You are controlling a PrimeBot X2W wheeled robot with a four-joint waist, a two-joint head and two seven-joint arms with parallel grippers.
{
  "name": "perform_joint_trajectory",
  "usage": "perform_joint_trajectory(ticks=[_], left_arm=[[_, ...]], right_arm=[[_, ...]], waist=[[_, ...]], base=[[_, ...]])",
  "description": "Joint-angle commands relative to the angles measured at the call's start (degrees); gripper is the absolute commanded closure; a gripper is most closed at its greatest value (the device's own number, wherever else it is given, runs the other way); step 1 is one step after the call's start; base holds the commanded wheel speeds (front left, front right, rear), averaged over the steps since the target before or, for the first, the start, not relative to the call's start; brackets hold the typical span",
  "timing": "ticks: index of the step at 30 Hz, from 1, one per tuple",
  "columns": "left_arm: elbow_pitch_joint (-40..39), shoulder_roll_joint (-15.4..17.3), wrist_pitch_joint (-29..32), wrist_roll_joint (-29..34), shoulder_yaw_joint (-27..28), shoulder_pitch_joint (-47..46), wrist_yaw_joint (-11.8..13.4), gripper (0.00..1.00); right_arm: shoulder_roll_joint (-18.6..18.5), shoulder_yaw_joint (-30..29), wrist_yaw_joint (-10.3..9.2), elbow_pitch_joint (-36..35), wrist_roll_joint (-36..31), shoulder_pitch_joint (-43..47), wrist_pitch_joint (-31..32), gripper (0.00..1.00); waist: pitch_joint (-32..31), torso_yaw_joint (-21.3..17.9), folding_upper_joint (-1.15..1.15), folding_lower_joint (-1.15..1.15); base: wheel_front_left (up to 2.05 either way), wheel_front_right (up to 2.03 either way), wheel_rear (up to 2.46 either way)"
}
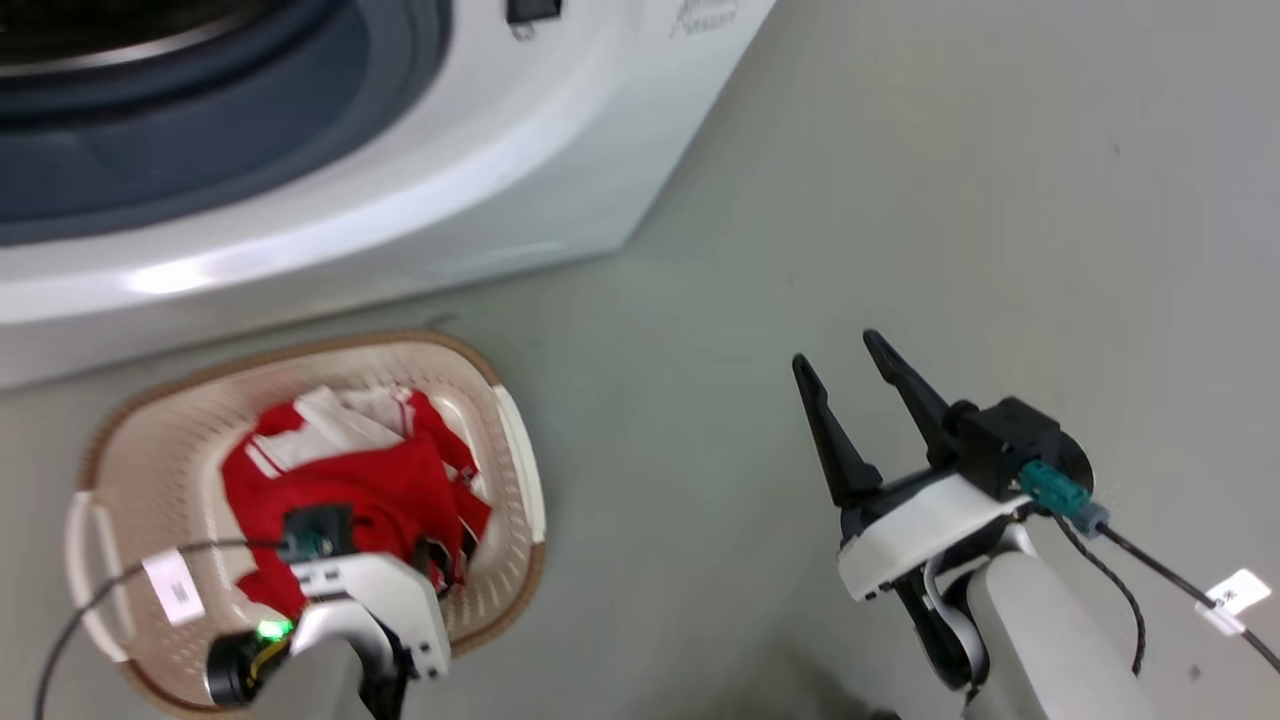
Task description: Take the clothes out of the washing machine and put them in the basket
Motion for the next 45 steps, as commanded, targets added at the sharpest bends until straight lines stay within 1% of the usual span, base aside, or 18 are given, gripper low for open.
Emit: perform_joint_trajectory(ticks=[1,4,9,14,20,27,31,34,37,40,45], left_arm=[[0.26,-0.47,-0.88,-0.37,-0.08,1.57,-0.43,0.00],[0.35,-2.12,-2.33,-1.15,-0.01,4.24,-1.31,0.00],[-2.01,-3.38,-3.48,-2.33,0.37,8.27,-2.15,0.00],[-12.36,-3.88,-3.47,-1.61,1.17,13.05,-1.28,0.00],[-26.78,-4.11,-3.49,0.68,2.51,17.13,0.00,0.00],[-43.53,-4.19,-3.49,5.48,3.95,21.65,1.50,0.00],[-51.63,-3.84,-3.50,8.57,4.38,24.29,2.25,0.00],[-56.18,-3.32,-3.50,10.70,4.29,26.43,2.75,0.00],[-59.64,-2.74,-3.50,11.95,4.24,28.40,2.74,0.00],[-62.16,-2.29,-3.51,12.58,4.31,30.21,2.74,0.00],[-64.36,-2.11,-3.51,11.94,4.92,32.98,2.92,0.00]], right_arm=[[-0.01,-0.46,-0.04,0.62,-0.66,1.42,-0.13,0.00],[-0.04,-1.82,-0.04,1.74,-2.29,2.88,-0.12,0.00],[-0.04,-4.16,-0.04,2.98,-4.24,5.85,-0.12,0.00],[-0.04,-6.92,-0.04,2.21,-5.89,8.27,0.10,0.00],[-0.02,-9.36,-0.04,0.09,-7.00,10.77,1.00,0.00],[-0.03,-11.05,-0.04,-3.59,-8.37,13.28,2.61,0.00],[-0.02,-12.28,-0.04,-6.06,-9.23,14.70,3.74,0.00],[-0.01,-13.06,-0.04,-7.69,-9.72,15.93,4.59,0.00],[-0.02,-13.59,-0.04,-9.23,-10.02,17.39,5.52,0.00],[-0.01,-13.88,-0.04,-10.85,-10.36,18.43,6.25,0.00],[-0.01,-13.83,-0.04,-12.45,-10.34,19.85,6.98,0.00]], waist=[[-6.62,3.22,0.00,-0.01],[-12.27,5.32,0.00,-0.01],[-19.80,8.12,0.00,-0.01],[-24.25,10.43,0.00,-0.01],[-27.17,12.25,0.00,-0.01],[-30.08,13.17,0.00,-0.01],[-31.73,13.52,0.00,-0.01],[-32.96,13.85,0.00,-0.01],[-34.05,14.23,0.00,-0.01],[-34.67,14.64,0.00,-0.01],[-35.42,15.22,0.00,-0.01]], base=[[0.00,0.00,0.00],[0.00,0.00,0.00],[0.00,0.00,0.00],[0.00,0.00,0.00],[0.00,0.00,0.00],[0.00,0.00,0.00],[0.00,0.00,0.00],[0.00,0.00,0.00],[0.00,0.00,0.00],[0.00,0.00,0.00],[0.00,0.00,0.00]])
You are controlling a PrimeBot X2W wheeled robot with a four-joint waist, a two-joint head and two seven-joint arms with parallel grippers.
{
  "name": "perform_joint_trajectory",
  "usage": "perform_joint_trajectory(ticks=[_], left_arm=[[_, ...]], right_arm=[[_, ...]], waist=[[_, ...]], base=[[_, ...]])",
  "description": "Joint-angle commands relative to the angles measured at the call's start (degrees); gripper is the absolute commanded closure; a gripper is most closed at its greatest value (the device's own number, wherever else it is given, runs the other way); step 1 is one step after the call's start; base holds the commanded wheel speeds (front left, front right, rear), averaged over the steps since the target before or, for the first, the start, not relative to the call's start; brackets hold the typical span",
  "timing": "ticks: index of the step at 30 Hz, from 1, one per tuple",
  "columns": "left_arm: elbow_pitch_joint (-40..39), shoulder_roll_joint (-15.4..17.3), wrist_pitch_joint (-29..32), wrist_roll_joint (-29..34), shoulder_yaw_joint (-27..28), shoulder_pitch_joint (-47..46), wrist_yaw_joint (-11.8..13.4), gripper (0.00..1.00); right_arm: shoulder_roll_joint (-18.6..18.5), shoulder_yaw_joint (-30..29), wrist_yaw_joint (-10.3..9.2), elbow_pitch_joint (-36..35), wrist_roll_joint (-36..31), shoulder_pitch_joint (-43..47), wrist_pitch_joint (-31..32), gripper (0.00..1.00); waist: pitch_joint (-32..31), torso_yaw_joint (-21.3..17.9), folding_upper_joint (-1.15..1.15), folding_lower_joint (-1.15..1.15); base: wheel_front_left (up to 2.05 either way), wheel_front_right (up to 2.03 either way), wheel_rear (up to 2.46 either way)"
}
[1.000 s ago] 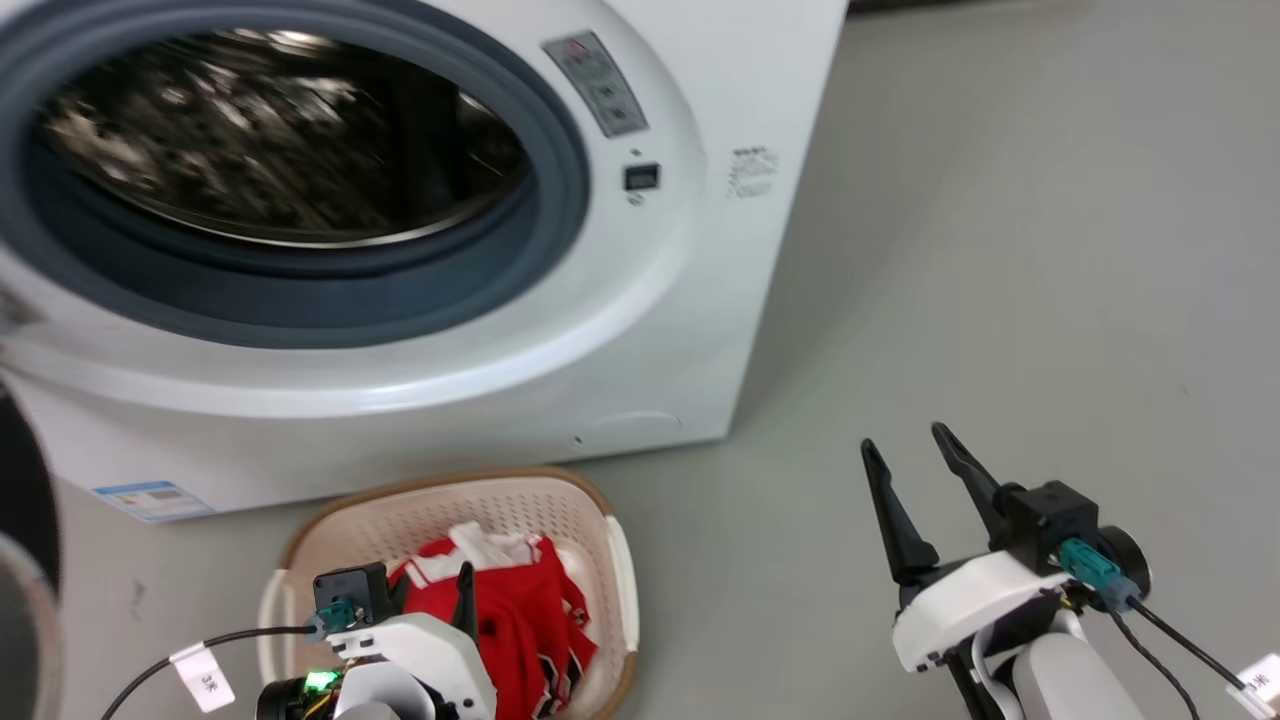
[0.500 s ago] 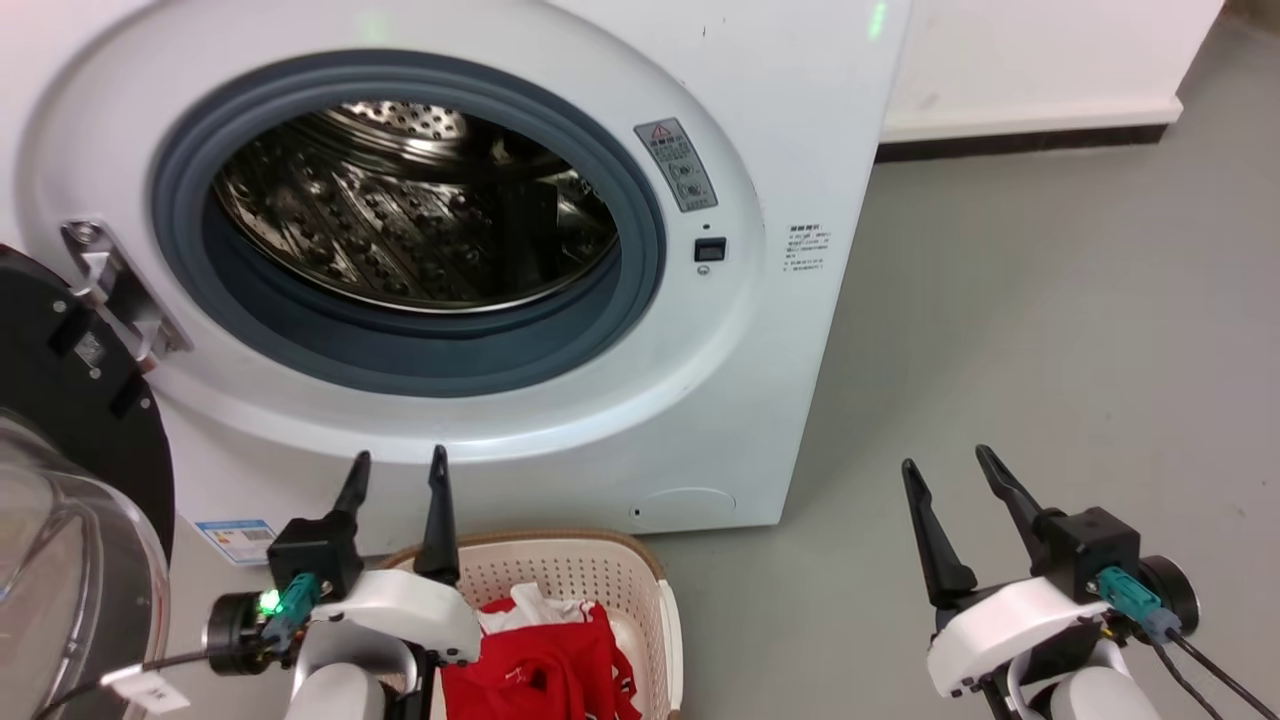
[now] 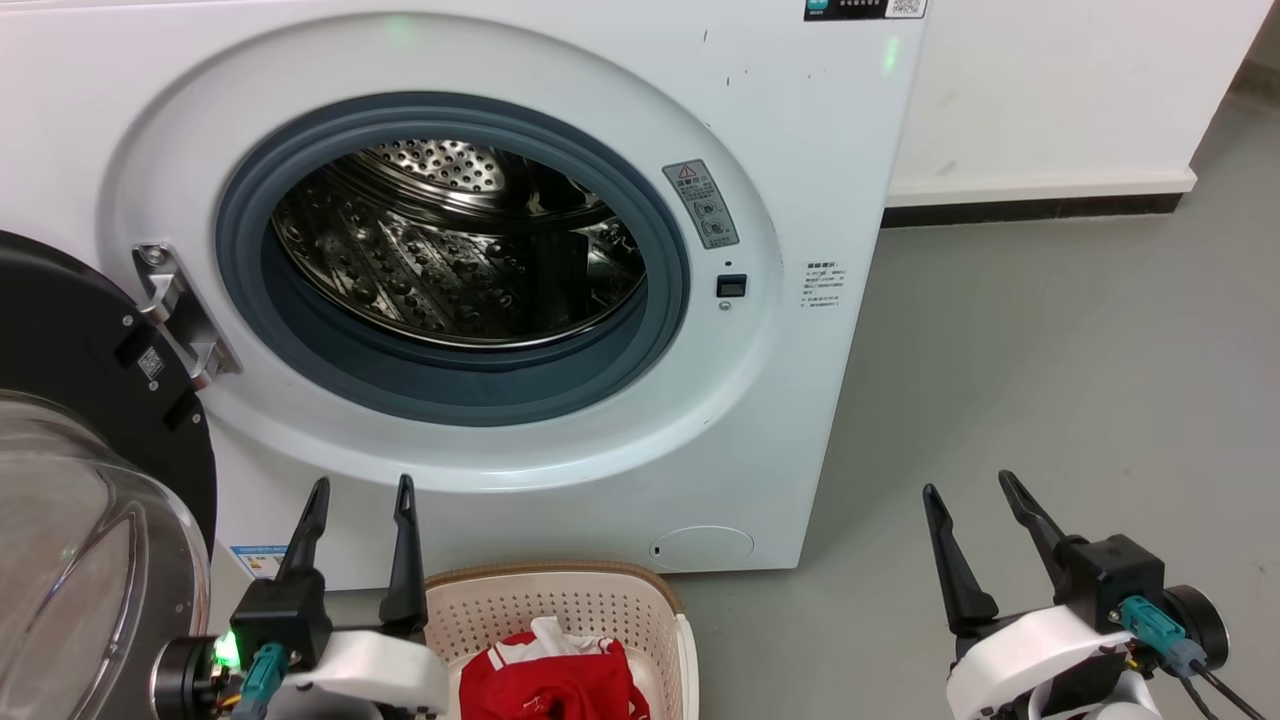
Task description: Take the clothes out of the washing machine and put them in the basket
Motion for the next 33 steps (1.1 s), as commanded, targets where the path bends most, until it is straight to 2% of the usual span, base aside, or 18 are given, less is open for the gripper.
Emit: perform_joint_trajectory(ticks=[1,14,31,32,33], left_arm=[[-0.55,0.23,-0.14,-0.36,0.27,1.28,0.06,0.00],[-2.80,0.02,-0.14,-1.95,0.47,4.92,0.51,0.00],[-4.43,0.85,0.59,-1.44,-0.97,5.08,0.80,0.00],[-4.19,0.63,0.63,-1.66,-0.94,4.77,0.96,1.00],[-3.55,0.46,0.62,-1.64,-1.00,4.95,1.01,1.00]], right_arm=[[-0.03,0.13,-0.04,-0.63,-0.21,1.09,0.15,0.00],[-0.03,0.51,-0.04,-2.37,0.14,2.43,1.07,0.00],[-0.02,0.75,-0.04,-2.10,0.62,2.51,1.10,0.00],[0.00,0.70,0.00,-2.12,0.50,2.11,1.10,1.00],[0.02,0.74,0.00,-1.53,0.46,2.23,1.11,1.00]], waist=[[-0.28,0.20,0.00,0.01],[-1.01,0.75,0.00,0.01],[-1.07,0.84,0.00,0.01],[-1.07,0.85,0.00,0.01],[-1.07,0.85,0.00,0.01]], base=[[0.00,0.00,0.00],[0.00,0.00,0.00],[0.00,0.00,0.00],[0.00,0.00,0.00],[0.00,0.00,0.00]])
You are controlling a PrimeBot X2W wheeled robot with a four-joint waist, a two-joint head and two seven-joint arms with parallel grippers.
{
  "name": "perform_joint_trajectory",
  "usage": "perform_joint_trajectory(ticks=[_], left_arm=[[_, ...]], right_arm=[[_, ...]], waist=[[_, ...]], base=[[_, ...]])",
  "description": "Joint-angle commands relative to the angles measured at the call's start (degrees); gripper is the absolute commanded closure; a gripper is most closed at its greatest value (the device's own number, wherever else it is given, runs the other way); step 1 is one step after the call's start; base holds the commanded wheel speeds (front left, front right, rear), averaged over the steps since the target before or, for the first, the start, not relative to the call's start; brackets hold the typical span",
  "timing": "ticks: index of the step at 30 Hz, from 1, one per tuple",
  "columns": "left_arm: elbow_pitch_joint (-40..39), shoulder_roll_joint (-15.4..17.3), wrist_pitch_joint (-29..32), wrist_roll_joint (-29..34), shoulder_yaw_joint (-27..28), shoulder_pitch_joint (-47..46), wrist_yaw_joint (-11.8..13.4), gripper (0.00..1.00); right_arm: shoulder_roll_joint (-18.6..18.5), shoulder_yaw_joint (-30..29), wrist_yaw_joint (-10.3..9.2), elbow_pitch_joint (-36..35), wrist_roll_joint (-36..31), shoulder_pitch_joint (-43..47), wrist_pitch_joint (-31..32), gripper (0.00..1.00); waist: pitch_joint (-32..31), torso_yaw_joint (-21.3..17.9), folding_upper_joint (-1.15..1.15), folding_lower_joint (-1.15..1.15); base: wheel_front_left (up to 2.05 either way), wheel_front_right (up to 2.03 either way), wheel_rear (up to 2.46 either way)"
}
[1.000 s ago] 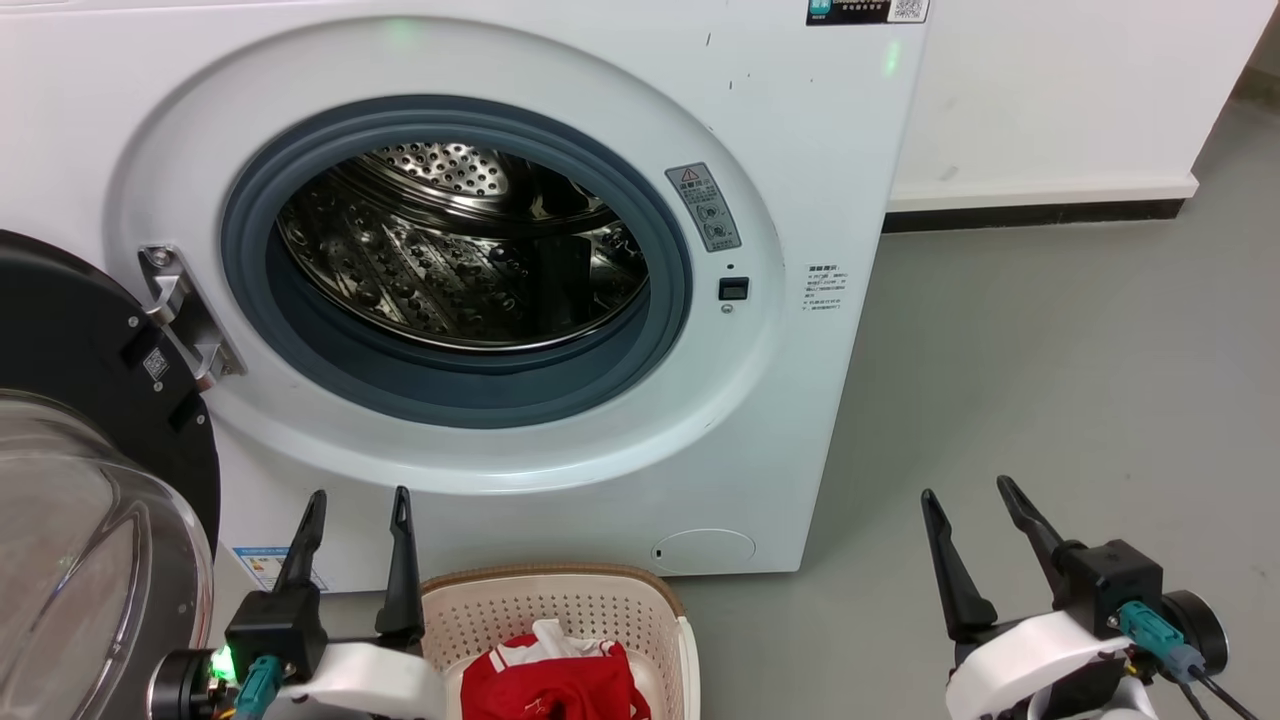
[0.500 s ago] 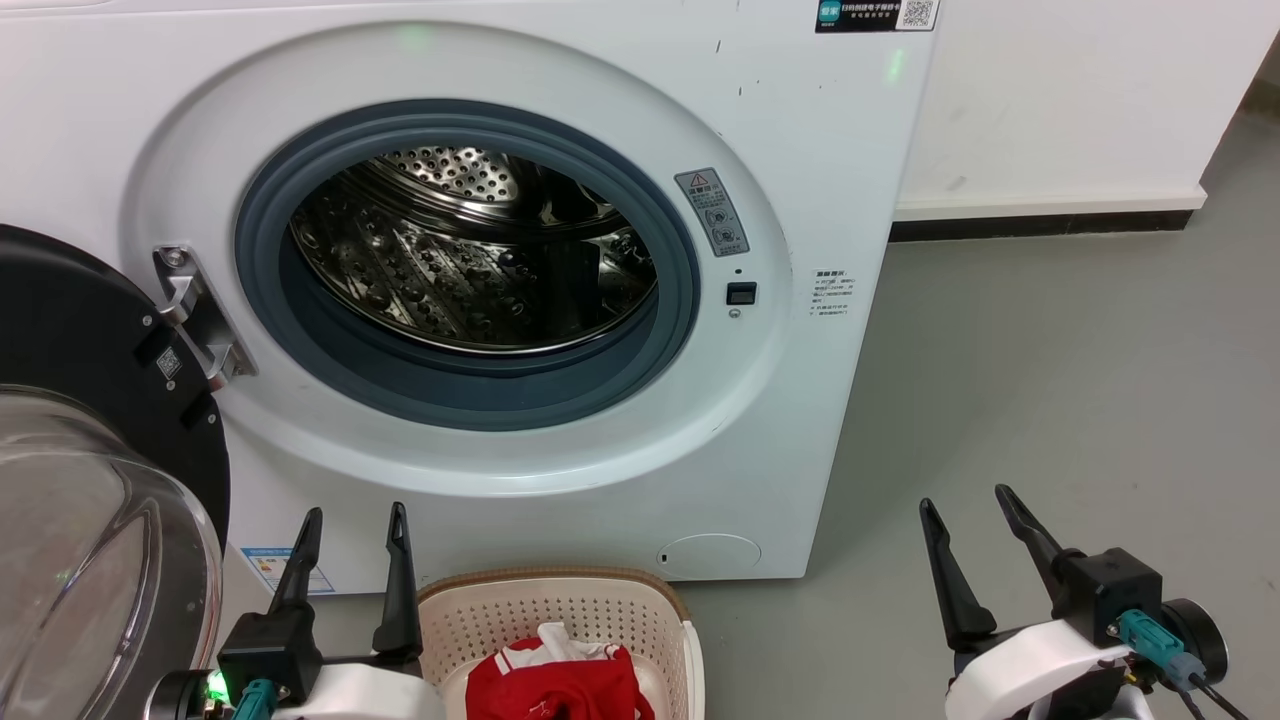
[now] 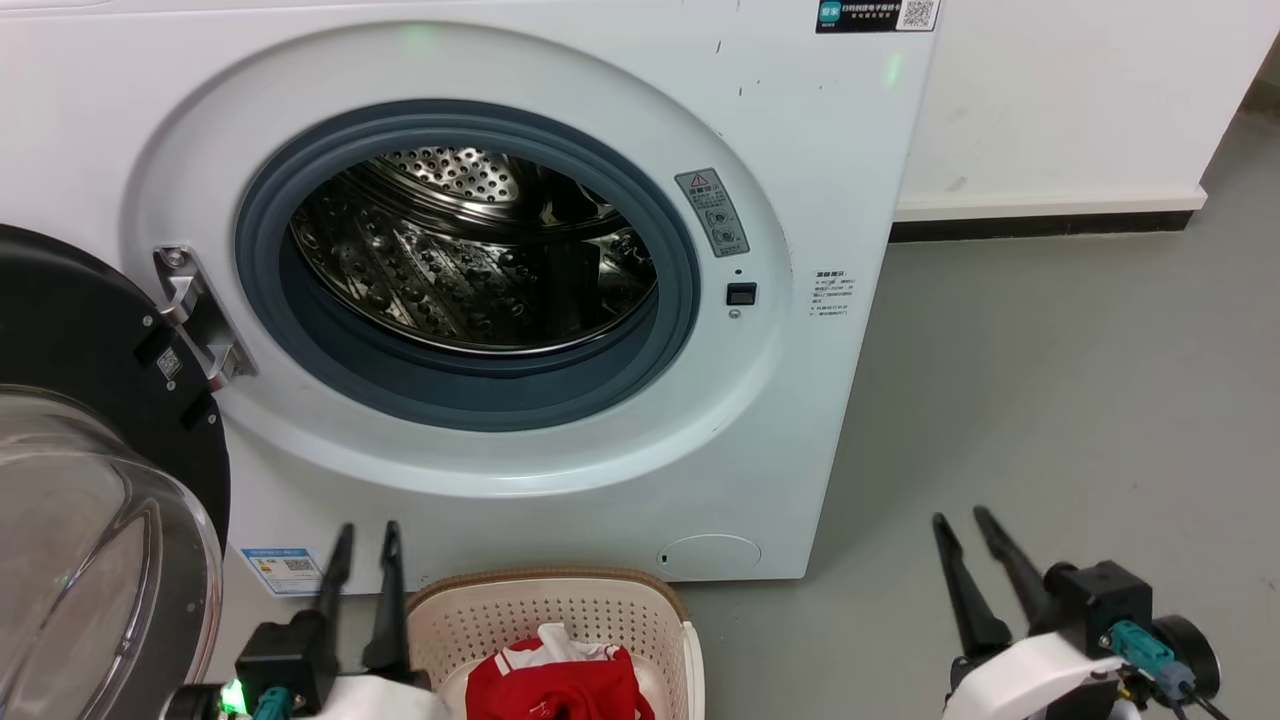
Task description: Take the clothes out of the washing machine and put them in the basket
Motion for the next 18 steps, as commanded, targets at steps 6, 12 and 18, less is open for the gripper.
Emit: perform_joint_trajectory(ticks=[6,12,18], left_arm=[[1.58,-0.27,1.93,-5.70,1.13,-1.03,-0.70,1.00],[1.97,-0.45,3.42,-12.53,1.66,-1.62,-1.50,1.00],[2.37,-0.62,4.80,-18.83,2.19,-2.24,-2.24,1.00]], right_arm=[[-0.22,-0.21,0.00,0.28,6.44,0.05,0.44,1.00],[-0.66,-0.65,0.00,0.89,13.99,-0.74,1.25,1.00],[-0.96,-1.06,-0.01,1.33,20.87,-1.39,1.95,1.00]], waist=[[0.11,0.12,0.00,0.00],[0.24,0.26,0.00,0.00],[0.37,0.41,0.00,0.00]], base=[[0.00,0.00,0.00],[0.00,0.00,0.00],[0.00,0.00,0.00]])
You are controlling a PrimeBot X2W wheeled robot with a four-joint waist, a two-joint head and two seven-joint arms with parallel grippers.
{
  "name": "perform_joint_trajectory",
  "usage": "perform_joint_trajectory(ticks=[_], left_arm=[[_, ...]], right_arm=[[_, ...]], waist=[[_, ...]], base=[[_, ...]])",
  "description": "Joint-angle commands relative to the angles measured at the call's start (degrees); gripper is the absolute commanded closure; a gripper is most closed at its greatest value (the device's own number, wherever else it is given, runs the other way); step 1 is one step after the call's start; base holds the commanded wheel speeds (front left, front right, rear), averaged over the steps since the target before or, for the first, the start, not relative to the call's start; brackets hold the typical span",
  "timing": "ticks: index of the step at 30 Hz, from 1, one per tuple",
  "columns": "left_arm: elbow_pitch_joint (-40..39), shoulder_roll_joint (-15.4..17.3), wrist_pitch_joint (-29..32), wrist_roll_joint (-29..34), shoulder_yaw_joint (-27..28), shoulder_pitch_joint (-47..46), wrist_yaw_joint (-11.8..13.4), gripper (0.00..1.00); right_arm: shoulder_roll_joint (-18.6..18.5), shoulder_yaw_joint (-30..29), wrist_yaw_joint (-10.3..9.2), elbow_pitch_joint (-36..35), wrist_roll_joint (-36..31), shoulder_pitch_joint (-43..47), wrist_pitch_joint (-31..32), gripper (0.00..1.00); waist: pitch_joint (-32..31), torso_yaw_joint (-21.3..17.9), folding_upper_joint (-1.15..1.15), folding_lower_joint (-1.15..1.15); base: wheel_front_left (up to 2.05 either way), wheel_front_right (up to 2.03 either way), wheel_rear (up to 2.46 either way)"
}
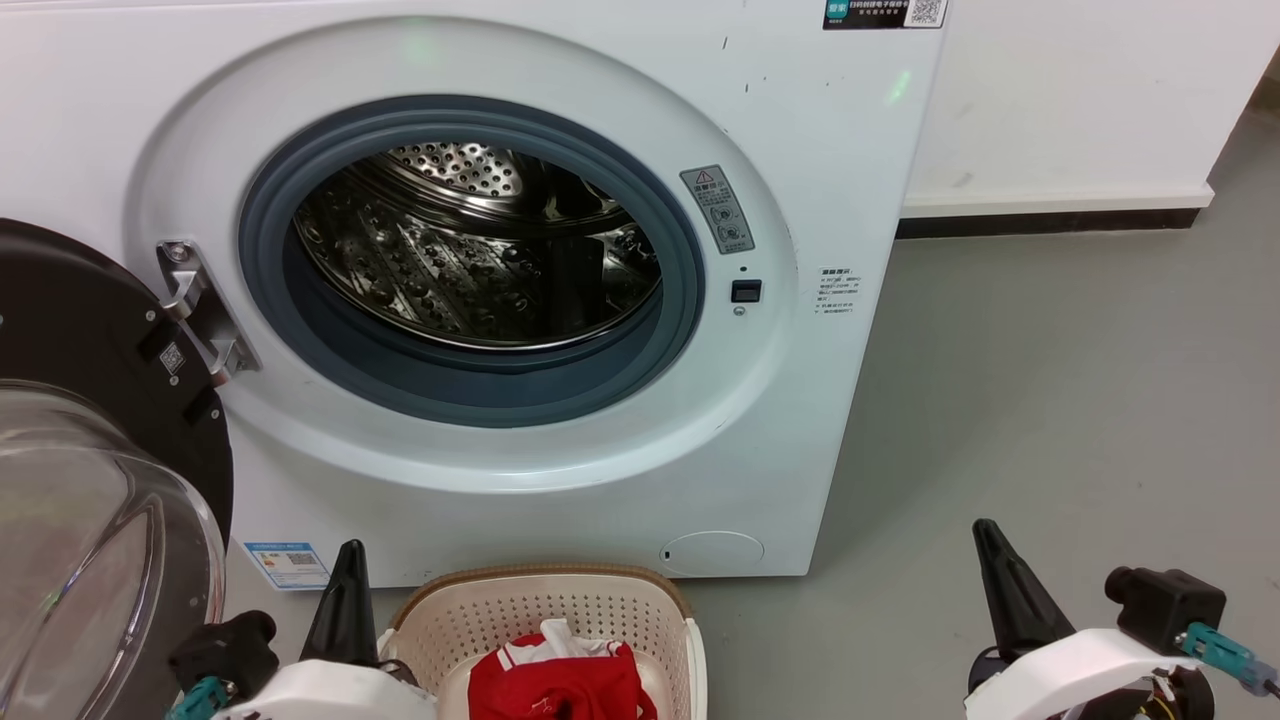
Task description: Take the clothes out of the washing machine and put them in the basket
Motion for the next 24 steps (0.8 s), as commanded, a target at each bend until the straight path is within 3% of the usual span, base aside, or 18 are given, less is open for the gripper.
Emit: perform_joint_trajectory(ticks=[1,24], left_arm=[[-0.59,-0.03,0.44,-2.42,0.56,-2.01,-0.39,1.00],[1.26,-0.55,5.30,-22.60,2.66,-4.35,-2.78,1.00]], right_arm=[[-0.40,-0.29,-0.01,-0.60,2.72,-2.19,0.12,1.00],[-1.01,-2.04,-0.01,0.61,24.49,-3.88,2.71,1.00]], waist=[[0.03,0.04,0.00,0.00],[0.53,0.58,0.00,0.00]], base=[[0.00,0.00,0.00],[0.00,0.00,0.00]])
